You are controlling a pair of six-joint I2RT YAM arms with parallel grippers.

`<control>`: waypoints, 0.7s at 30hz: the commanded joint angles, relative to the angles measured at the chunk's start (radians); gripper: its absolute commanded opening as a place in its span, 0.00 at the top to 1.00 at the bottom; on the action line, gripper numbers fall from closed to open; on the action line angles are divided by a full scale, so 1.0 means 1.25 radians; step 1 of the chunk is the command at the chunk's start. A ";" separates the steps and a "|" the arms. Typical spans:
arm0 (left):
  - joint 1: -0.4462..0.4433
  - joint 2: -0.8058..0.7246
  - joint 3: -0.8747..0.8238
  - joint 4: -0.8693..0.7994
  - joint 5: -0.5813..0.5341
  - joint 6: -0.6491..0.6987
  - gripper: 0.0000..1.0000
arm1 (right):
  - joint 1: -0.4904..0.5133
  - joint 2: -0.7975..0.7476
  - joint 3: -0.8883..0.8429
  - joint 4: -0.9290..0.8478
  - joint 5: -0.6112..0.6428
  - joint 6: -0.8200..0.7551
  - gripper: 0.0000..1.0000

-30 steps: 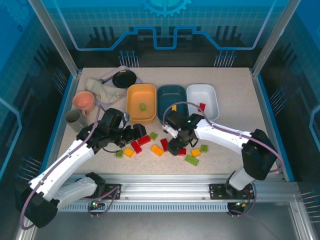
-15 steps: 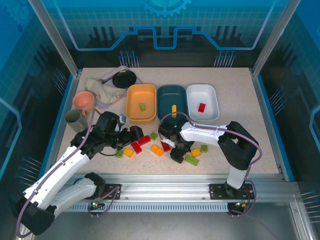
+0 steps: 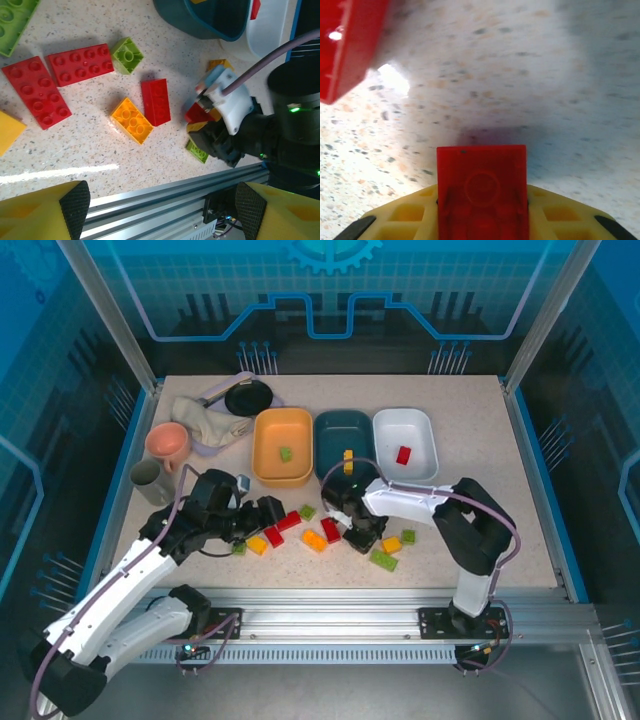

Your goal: Sort the legos into containers by color

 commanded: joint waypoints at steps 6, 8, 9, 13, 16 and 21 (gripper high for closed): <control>-0.033 0.169 0.123 0.121 0.025 -0.012 0.20 | -0.274 -0.126 0.098 -0.022 -0.032 0.132 0.74; -0.034 0.221 0.156 0.132 0.023 -0.007 0.20 | -0.336 -0.081 0.142 -0.022 -0.072 0.145 0.73; -0.035 0.247 0.173 0.138 0.024 -0.004 0.21 | -0.359 -0.051 0.167 -0.021 -0.092 0.151 0.73; -0.037 0.339 0.247 0.097 0.003 0.001 0.21 | -0.416 0.073 0.259 -0.032 -0.129 0.170 0.72; -0.038 0.388 0.288 0.040 -0.024 -0.005 0.22 | -0.442 0.153 0.310 -0.039 -0.152 0.185 0.70; -0.035 0.393 0.297 -0.042 -0.085 -0.030 0.22 | -0.456 0.222 0.359 -0.051 -0.169 0.204 0.51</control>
